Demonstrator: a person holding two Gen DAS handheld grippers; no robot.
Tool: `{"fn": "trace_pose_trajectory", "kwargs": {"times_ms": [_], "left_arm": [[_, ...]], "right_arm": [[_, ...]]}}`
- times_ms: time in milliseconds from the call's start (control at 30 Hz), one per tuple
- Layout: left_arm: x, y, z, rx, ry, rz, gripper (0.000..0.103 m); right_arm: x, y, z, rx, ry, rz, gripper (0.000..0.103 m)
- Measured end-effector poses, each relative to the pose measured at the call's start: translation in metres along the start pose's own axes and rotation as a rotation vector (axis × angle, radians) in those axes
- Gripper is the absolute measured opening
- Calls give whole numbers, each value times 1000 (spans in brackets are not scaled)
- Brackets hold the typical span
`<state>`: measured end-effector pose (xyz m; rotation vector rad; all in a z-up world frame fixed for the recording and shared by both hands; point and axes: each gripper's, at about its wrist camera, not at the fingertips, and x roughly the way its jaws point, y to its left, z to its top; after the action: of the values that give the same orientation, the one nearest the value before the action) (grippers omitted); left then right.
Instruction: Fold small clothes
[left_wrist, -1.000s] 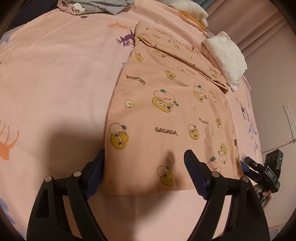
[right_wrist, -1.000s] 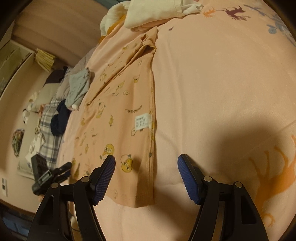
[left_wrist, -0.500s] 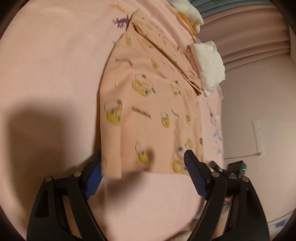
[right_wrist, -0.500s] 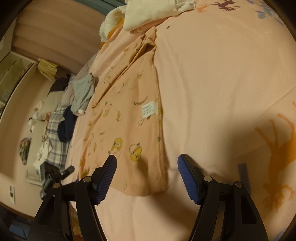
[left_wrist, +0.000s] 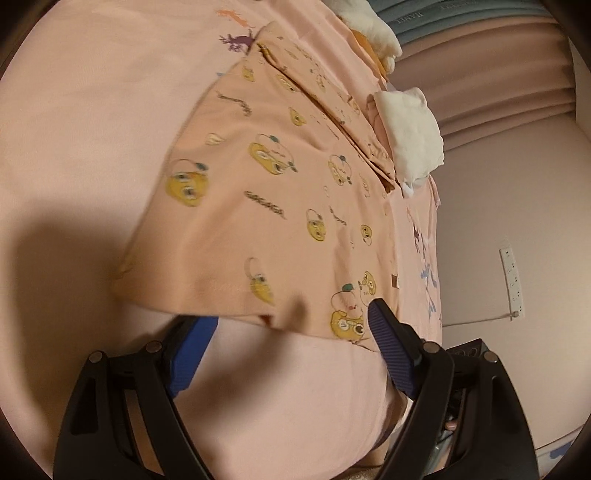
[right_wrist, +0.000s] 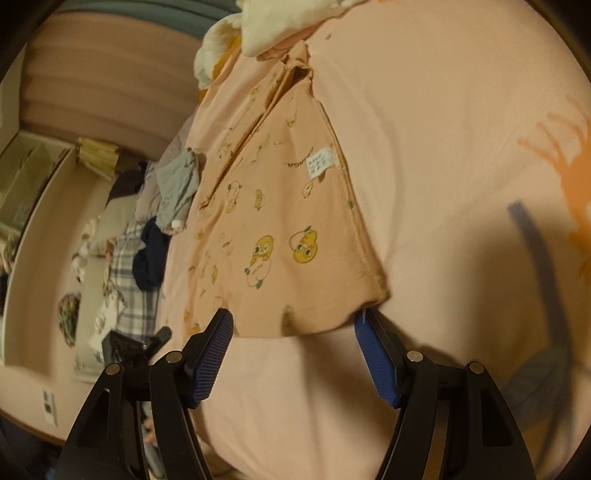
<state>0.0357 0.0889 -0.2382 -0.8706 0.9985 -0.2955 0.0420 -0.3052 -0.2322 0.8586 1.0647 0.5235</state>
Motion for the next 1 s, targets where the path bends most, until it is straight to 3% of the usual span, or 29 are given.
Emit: {"fn": "trace_pose_trajectory", "kwargs": {"times_ms": [133,433,467,533,600,667,700,733,800,1000], "left_arm": [[10,-6,1,22,-10,2,83],[16,-2,16,-46,-90,-33,81],[16,-2,18,-55,-96,-26,78],[16,1,22,-70,-107,6,59],[15,5,25,-74,-106,16,50],[13,13,27,-93,-110,21,38],[14,14,27,-101,-111,31,27],[14,17,28,-107,-110,44,17],[14,18,29,-98,-110,63,7],[13,2,26,-13,-143,184,7]], "right_arm": [[9,-1,-3,82,14,76,69],[17,4,7,107,-83,51,69],[16,4,8,113,-95,54,68],[17,2,12,119,-118,43,60],[20,3,14,111,-118,8,46],[20,2,16,99,-125,-13,40],[20,0,16,100,-130,-11,38],[19,-3,16,104,-136,-9,33],[19,-7,15,111,-152,-31,8],[16,-8,13,94,-168,-50,5]]}}
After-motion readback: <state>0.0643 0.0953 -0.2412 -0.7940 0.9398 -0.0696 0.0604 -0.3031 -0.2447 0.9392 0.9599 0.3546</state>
